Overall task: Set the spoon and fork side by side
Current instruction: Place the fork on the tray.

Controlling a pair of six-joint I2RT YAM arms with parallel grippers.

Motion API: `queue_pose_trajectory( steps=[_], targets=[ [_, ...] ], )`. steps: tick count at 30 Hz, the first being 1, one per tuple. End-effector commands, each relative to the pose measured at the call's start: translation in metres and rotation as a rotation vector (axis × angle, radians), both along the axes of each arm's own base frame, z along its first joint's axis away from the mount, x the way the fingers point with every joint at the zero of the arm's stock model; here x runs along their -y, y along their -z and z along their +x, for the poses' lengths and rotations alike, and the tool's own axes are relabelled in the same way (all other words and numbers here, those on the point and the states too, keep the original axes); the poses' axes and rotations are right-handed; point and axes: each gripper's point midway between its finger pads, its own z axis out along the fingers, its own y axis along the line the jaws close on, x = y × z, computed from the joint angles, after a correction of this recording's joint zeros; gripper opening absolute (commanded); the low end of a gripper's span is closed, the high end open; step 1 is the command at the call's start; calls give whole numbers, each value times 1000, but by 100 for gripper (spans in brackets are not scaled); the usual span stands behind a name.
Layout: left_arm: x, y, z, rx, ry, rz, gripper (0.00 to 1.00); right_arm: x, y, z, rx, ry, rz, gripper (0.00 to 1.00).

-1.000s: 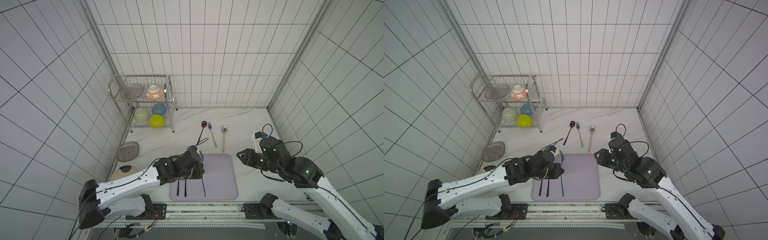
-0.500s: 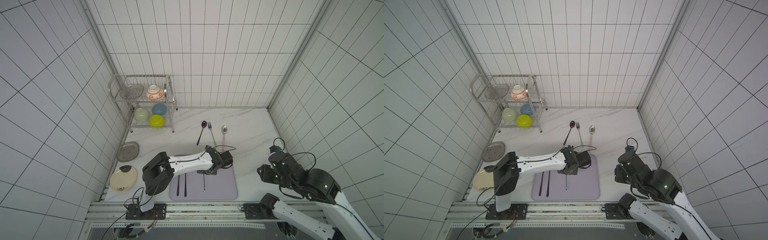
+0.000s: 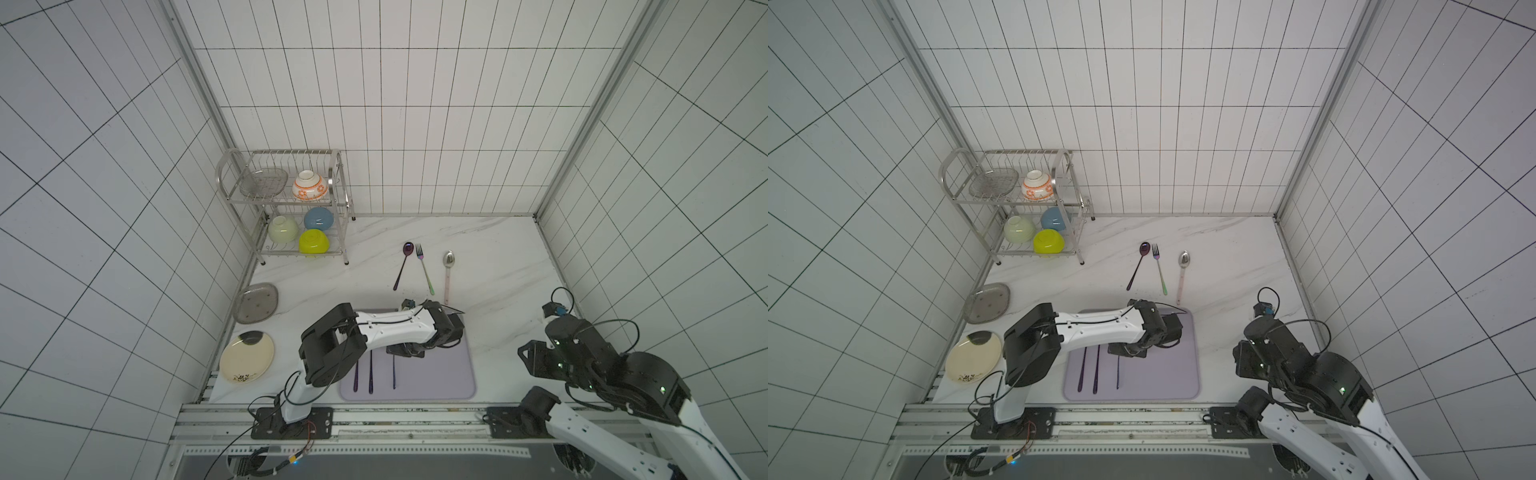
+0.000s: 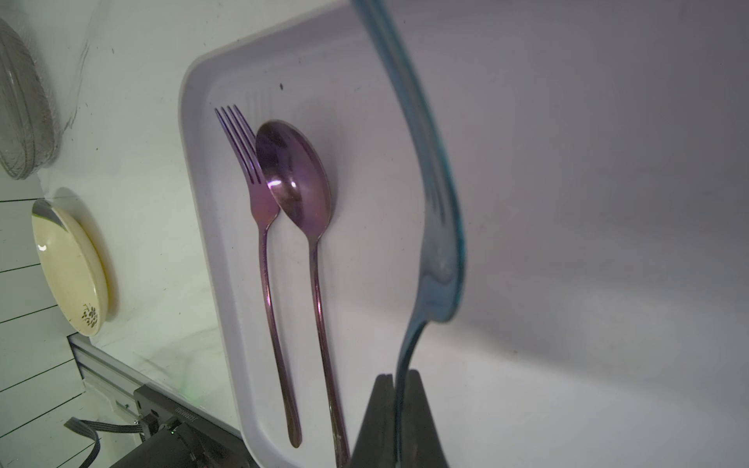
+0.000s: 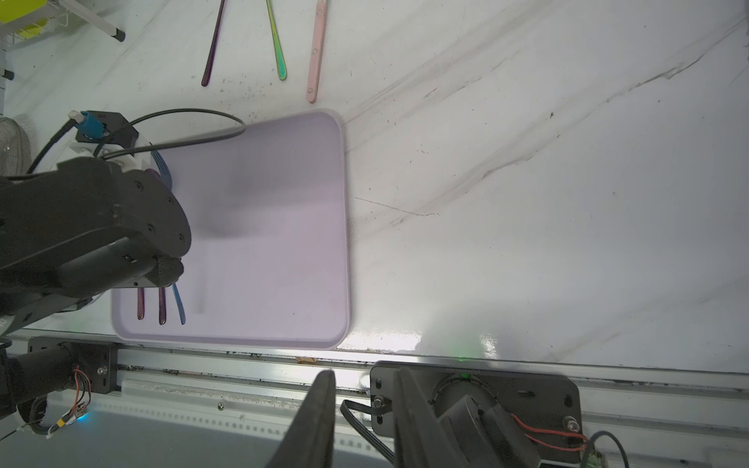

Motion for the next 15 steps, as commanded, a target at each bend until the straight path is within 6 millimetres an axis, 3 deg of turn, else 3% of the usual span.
queue_pose_trajectory(
  steps=[1,15],
  targets=[
    [-5,5,-1,17,-6,34,0,5,6,-6,-20,-8,-24,28],
    [4,32,-8,-33,2,40,11,19,13,-16,-32,50,-3,26]
  ],
)
